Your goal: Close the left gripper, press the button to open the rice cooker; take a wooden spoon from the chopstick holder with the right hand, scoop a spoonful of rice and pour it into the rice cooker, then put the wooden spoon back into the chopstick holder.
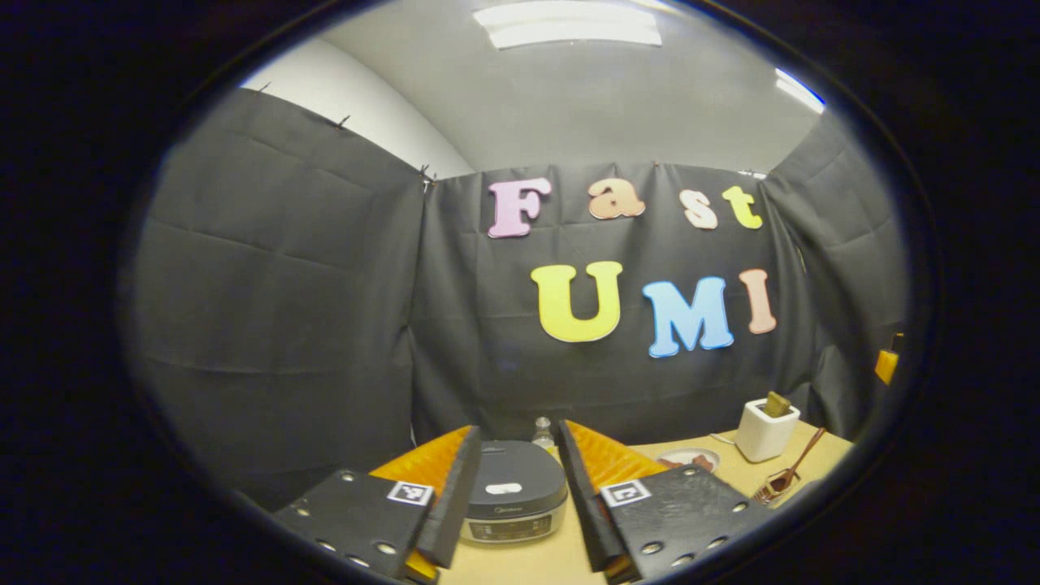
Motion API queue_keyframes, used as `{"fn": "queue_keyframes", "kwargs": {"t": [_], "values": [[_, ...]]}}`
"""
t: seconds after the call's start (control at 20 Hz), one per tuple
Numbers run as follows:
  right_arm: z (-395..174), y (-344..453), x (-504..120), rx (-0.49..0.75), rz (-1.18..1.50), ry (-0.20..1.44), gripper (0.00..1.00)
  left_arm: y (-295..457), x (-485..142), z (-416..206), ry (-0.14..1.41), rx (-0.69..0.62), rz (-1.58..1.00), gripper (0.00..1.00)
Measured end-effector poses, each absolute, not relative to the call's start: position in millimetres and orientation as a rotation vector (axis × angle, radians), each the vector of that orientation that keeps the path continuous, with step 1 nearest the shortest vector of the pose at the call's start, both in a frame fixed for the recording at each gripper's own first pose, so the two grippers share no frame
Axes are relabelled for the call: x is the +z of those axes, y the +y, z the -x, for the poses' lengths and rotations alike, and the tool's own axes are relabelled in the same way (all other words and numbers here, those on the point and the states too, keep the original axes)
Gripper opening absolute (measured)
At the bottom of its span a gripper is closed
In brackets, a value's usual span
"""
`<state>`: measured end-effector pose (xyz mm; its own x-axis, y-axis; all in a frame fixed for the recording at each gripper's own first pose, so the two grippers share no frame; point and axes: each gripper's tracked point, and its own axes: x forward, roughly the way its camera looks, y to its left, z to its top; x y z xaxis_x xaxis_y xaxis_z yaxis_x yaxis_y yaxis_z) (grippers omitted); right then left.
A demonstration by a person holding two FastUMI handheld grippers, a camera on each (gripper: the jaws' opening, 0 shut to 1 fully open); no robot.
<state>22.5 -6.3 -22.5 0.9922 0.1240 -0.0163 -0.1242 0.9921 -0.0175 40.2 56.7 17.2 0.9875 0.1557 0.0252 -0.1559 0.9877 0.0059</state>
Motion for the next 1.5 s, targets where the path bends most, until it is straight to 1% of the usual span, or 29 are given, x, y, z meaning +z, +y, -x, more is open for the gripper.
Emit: {"fn": "queue_keyframes", "kwargs": {"t": [0.1,0.15,0.2,0.25,0.35,0.4,0.5,0.55,0.6,0.65,0.7,0.8,0.85,0.9,1.0,1.05,1.15,1.25,1.5], "values": [[-25,-4,-23,0.097,0.009,0.020,0.99,57,11,-52,-0.011,0.127,0.010,0.51],[-26,1,-21,0.089,0.006,0.014,0.99,68,13,-66,-0.029,0.149,0.009,0.51],[-28,4,-20,0.081,0.011,0.014,0.97,72,13,-66,-0.034,0.137,0.015,0.40],[-30,6,-21,0.072,0.019,0.016,0.99,72,10,-73,-0.024,0.111,0.027,0.28],[-32,10,-16,0.059,0.024,0.008,0.99,76,3,-85,-0.022,0.096,0.032,0.19],[-34,11,-15,0.052,0.028,0.006,0.97,79,0,-94,-0.025,0.094,0.030,0.14],[-38,10,-17,0.033,0.037,0.008,0.99,82,-6,-107,-0.023,0.083,0.028,0.03],[-40,11,-18,0.025,0.038,0.013,0.99,84,-12,-115,-0.020,0.081,0.029,0.05],[-43,12,-20,0.018,0.037,0.019,0.96,86,-17,-120,-0.012,0.075,0.032,0.01],[-43,12,-21,0.010,0.037,0.023,0.97,84,-24,-125,0.003,0.063,0.037,0.00],[-44,12,-21,0.002,0.037,0.026,0.99,84,-32,-131,0.016,0.060,0.045,0.00],[-46,13,-23,-0.015,0.043,0.030,0.99,86,-46,-144,0.044,0.046,0.062,0.00],[-47,12,-24,-0.023,0.048,0.033,0.97,86,-55,-149,0.058,0.038,0.070,0.00],[-49,12,-25,-0.031,0.051,0.036,0.99,87,-64,-157,0.073,0.035,0.071,0.00],[-51,13,-29,-0.046,0.058,0.046,0.97,93,-83,-168,0.106,0.036,0.069,0.01],[-52,13,-31,-0.053,0.062,0.051,0.99,95,-92,-173,0.123,0.035,0.074,0.00],[-54,14,-33,-0.065,0.067,0.063,0.97,96,-113,-183,0.163,0.033,0.089,0.00],[-57,15,-34,-0.076,0.079,0.069,0.99,100,-134,-191,0.199,0.037,0.100,0.00],[-64,19,-34,-0.087,0.104,0.077,0.99,102,-182,-200,0.279,0.045,0.101,0.01]]}}
